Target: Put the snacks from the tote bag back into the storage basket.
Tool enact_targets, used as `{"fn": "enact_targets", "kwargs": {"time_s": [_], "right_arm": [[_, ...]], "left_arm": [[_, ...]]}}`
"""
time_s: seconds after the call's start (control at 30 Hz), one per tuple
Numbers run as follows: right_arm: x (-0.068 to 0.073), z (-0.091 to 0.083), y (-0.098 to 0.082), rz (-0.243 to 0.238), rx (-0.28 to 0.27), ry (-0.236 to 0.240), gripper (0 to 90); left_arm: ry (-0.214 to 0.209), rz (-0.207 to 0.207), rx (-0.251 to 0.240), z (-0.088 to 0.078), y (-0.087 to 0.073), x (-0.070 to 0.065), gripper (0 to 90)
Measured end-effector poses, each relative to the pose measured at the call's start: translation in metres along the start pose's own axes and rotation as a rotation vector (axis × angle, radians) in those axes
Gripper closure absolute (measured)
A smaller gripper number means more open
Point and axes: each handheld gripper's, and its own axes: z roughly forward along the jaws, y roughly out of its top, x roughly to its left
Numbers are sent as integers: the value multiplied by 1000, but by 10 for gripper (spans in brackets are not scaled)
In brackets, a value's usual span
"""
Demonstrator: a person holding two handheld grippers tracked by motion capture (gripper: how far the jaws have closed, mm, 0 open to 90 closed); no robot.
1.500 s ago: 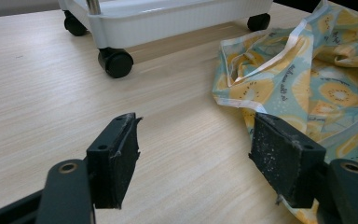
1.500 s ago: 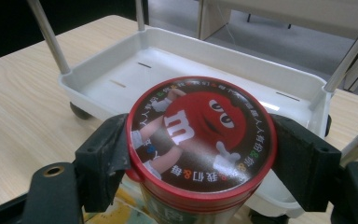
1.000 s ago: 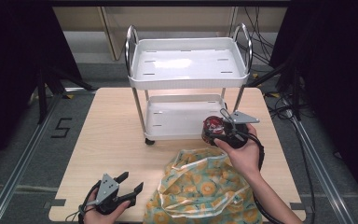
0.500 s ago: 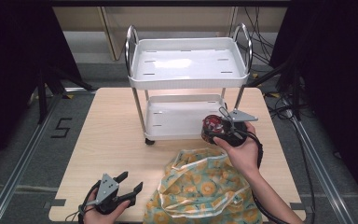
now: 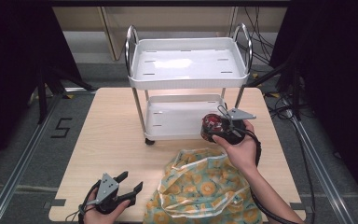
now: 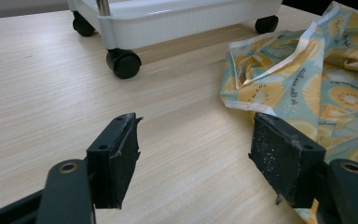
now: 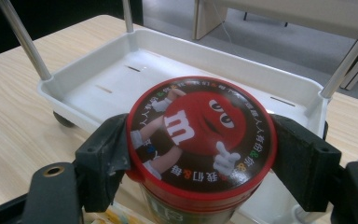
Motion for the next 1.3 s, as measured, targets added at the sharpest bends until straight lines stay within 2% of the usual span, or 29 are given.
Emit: {"fn": "enact_targets", "kwargs": {"time_s": [0.13, 0.2, 0.23, 0.27, 0.33, 0.37, 0.6, 0.67, 0.7, 0.73, 0.77, 1.0, 1.03, 1.1, 1.3], "right_arm": [[1, 1, 1, 19, -7, -6, 261], [0, 2, 2, 5, -28, -13, 261], [0, 2, 3, -2, -11, -6, 261], [0, 2, 3, 9, -19, -11, 261], [-2, 3, 4, -8, -11, -3, 261], [0, 3, 3, 11, -10, -9, 261], [-4, 7, 4, -11, -22, -9, 261], [-4, 7, 5, -22, -29, -24, 261], [-4, 7, 5, -17, -22, -23, 261], [-2, 9, 4, 12, -31, -23, 261], [-2, 8, 4, 21, -7, -12, 261], [-5, 9, 5, 8, -5, -20, 261], [-5, 11, 4, 10, -25, -27, 261], [-6, 11, 5, 6, -25, -28, 260], [-6, 11, 5, 30, -2, -21, 261]], "left_arm": [[-1, -6, -8, 1, 0, -1, 314], [1, -10, -9, 1, 0, -1, 314], [4, -2, 0, 0, 0, 0, 314], [4, -3, -2, 0, 0, 0, 314], [3, 3, 0, 0, 0, 0, 314], [2, 1, -1, 0, 0, 0, 314], [7, 2, 3, 0, 0, 0, 314], [3, 2, 0, 0, 0, 0, 314], [3, 2, 0, 0, 0, 0, 315], [5, -2, 0, 0, 0, 0, 314], [4, 0, -2, 0, 0, 1, 314], [6, -4, 0, 0, 0, 0, 314], [5, 0, -1, 0, 0, 1, 314], [6, 0, -2, 0, 0, 1, 314], [8, -3, 4, -1, 0, 1, 314]]}}
